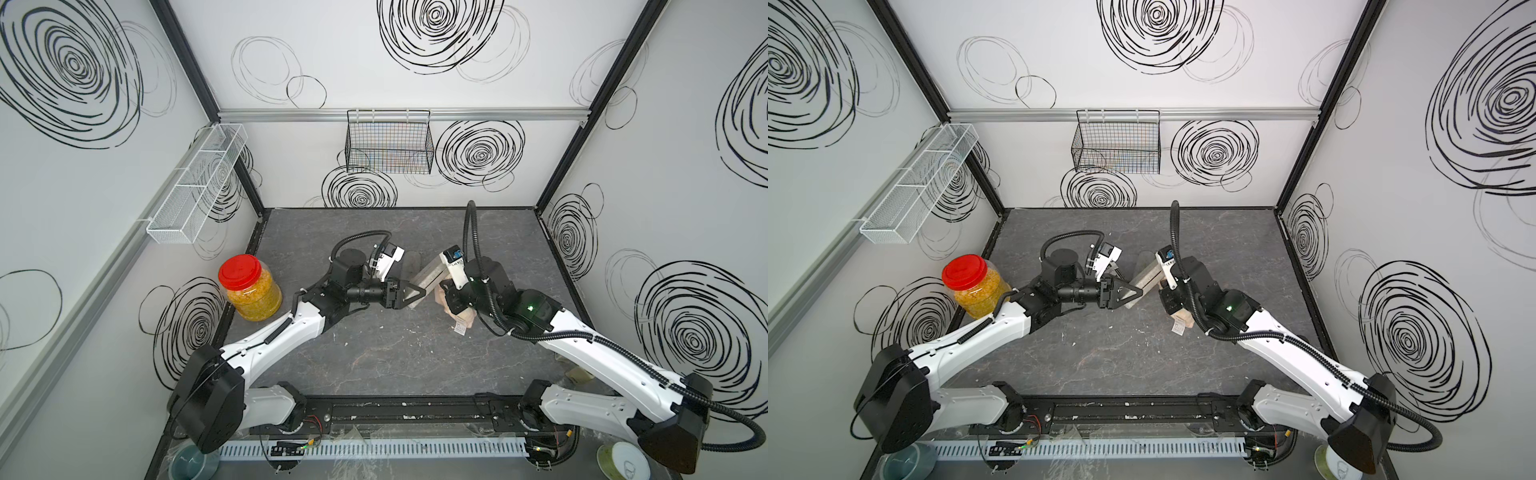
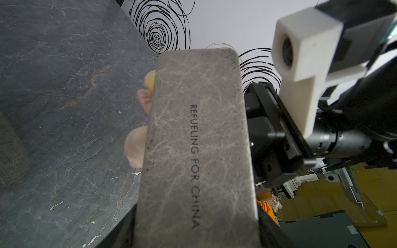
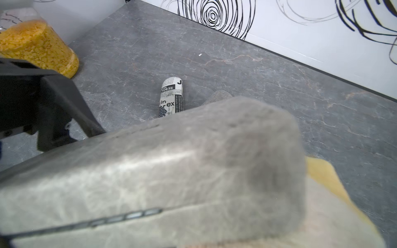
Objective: Wipe the eyeglass case
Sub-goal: Wipe the dirt from the eyeglass case.
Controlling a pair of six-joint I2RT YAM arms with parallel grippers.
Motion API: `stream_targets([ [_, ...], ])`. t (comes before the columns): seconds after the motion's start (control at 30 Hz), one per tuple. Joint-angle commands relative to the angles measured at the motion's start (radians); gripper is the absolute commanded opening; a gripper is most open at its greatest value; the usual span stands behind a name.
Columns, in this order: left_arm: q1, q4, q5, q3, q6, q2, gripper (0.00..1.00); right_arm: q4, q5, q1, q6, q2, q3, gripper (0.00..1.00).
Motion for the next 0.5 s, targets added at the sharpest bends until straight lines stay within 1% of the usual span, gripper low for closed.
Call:
stream_targets([
  [0.0, -0.02, 0.021, 0.065, 0.012, 0.021, 0.016, 0.55, 0.111, -0.139, 0.034, -0.007, -0.017, 0.008, 0.07],
  [0.07, -0.02, 0.014, 0.067, 0.017, 0.024, 0.023, 0.56, 0.13, -0.142, 0.075, -0.014, -0.013, 0.002, 0.07],
  [0.17, -0.021, 0.009, 0.065, 0.02, 0.026, 0.025, 0.56, 0.121, -0.092, 0.107, -0.015, 0.002, 0.005, 0.06],
  [0.3, -0.027, -0.01, 0.05, 0.018, 0.044, 0.018, 0.56, 0.109, 0.081, 0.081, 0.014, -0.004, 0.002, 0.03],
  [0.33, -0.028, -0.02, 0.047, 0.017, 0.052, 0.018, 0.56, 0.102, 0.098, 0.063, 0.021, -0.005, 0.005, 0.03],
  [0.4, -0.029, -0.03, 0.039, 0.015, 0.063, 0.023, 0.56, 0.093, 0.074, 0.02, 0.032, -0.011, 0.009, 0.03],
  [0.47, -0.031, -0.026, 0.039, 0.012, 0.062, 0.03, 0.56, 0.104, 0.02, 0.007, 0.031, -0.017, 0.003, 0.04],
])
